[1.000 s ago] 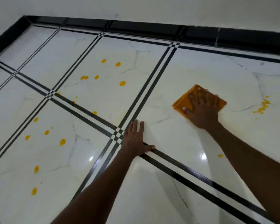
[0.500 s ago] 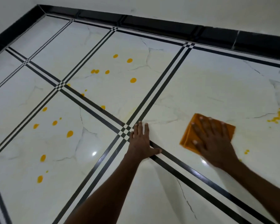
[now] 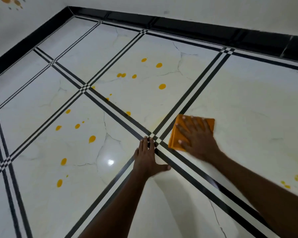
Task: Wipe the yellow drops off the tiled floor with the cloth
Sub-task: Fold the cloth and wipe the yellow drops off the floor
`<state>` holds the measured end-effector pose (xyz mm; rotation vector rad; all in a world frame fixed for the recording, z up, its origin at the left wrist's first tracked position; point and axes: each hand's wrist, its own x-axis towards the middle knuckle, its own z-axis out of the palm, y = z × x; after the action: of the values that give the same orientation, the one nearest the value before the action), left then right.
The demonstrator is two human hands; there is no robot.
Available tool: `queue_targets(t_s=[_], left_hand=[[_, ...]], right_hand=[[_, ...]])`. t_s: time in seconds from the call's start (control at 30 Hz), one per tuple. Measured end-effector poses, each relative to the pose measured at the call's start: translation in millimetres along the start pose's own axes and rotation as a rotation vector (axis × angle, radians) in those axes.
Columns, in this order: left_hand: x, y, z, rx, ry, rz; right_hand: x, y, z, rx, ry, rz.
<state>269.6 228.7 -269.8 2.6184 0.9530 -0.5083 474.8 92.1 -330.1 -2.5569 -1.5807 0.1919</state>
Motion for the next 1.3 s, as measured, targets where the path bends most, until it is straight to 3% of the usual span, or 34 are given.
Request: queue_targets(t_s=[0.07, 0.13, 0.27, 0.33, 0.43, 0.57, 0.7, 0.83, 0.93, 1.03, 1.13, 1.2, 1.3], left_hand=[[0, -2, 2, 0.009, -0.011, 0.008], [0, -5, 1, 0.005, -0.016, -0.008], [-3, -13, -1, -0.015, 0.009, -0.057], [-3, -10, -6, 0.001, -0.003, -0.062], [-1, 9, -8, 0.051, 0.020, 0.004], [15, 66, 6, 0.114, 0.072, 0.116], [19, 126, 27, 0.109, 0.034, 0.259], [15, 149, 30, 0.143, 0.013, 0.356], [13, 172, 35, 0.186, -0.008, 0.353], [14, 178, 36, 0.211, -0.008, 0.321], [14, 180, 29, 0.284, -0.034, 0.328], [14, 184, 26, 0.332, -0.051, 0.314], [12, 192, 24, 0.372, -0.054, 0.337]], right_hand=[[47, 13, -10, 0.005, 0.032, 0.127], [80, -9, -17, 0.045, -0.041, 0.152], [64, -81, 2, 0.050, -0.058, -0.119], [42, -62, 3, 0.035, -0.037, -0.190], [26, 15, -3, 0.063, 0.059, 0.000], [6, 101, -30, 0.035, 0.015, 0.299], [-46, 130, -27, 0.004, 0.053, 0.375], [-149, 169, -22, -0.034, 0.140, 0.589], [-191, 124, -11, -0.021, 0.234, 0.756], [-168, 71, 0, 0.019, 0.259, 0.676], [-112, 114, -14, 0.024, 0.186, 0.491], [-103, 162, -20, 0.012, 0.125, 0.608], [-156, 190, -18, 0.012, 0.237, 0.788]])
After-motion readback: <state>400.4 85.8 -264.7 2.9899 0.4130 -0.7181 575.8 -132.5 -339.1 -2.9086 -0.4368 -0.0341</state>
